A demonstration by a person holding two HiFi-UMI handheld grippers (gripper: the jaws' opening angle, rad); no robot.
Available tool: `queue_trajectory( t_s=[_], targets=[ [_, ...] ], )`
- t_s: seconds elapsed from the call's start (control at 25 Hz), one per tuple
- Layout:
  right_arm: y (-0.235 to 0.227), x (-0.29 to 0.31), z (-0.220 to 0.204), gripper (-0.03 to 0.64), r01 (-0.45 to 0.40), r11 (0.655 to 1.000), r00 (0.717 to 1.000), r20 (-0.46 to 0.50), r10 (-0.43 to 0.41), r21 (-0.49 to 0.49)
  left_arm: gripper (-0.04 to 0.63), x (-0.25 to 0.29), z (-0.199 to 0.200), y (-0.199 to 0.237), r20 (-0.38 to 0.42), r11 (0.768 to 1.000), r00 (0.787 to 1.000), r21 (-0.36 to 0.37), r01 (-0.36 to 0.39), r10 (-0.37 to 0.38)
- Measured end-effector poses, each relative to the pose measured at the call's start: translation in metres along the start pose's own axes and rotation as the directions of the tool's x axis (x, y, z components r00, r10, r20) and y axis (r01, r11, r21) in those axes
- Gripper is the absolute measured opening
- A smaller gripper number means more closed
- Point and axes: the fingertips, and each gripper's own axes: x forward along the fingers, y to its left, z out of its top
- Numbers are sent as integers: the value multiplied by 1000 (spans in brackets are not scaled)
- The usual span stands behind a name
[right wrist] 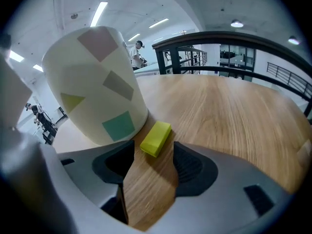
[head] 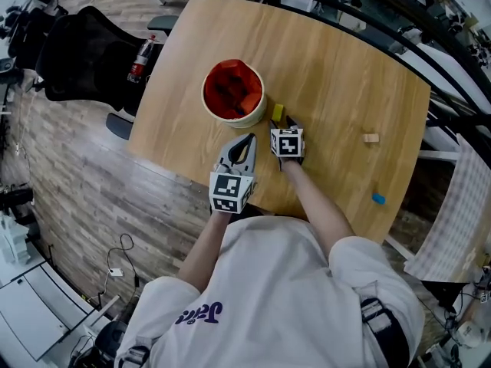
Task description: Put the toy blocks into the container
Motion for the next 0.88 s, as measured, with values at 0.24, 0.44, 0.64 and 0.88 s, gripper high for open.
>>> queue_trajectory(
  t_s=[0.24, 0.44, 0.64, 0.88],
  targets=[
    [-1, 10, 7, 220, 110, 993, 994, -1, -110, -38, 8, -5, -1, 9, -4, 1000, 1000, -8, 13, -13],
    [-8, 3, 10, 133, 157, 985, 988, 2, -157, -71, 8, -13, 2, 11, 1, 1000, 1000, -6, 11, -11],
    [-10, -7, 12, 132, 166, 982, 986, 18, -165, -89, 8, -19, 1, 9, 11, 1000, 1000, 7, 19, -19],
    [-12, -35, 23, 132, 127, 981, 990, 73, -117, -146, 8, -20, 0, 3, 15, 999, 999, 4, 45, -46]
  ],
)
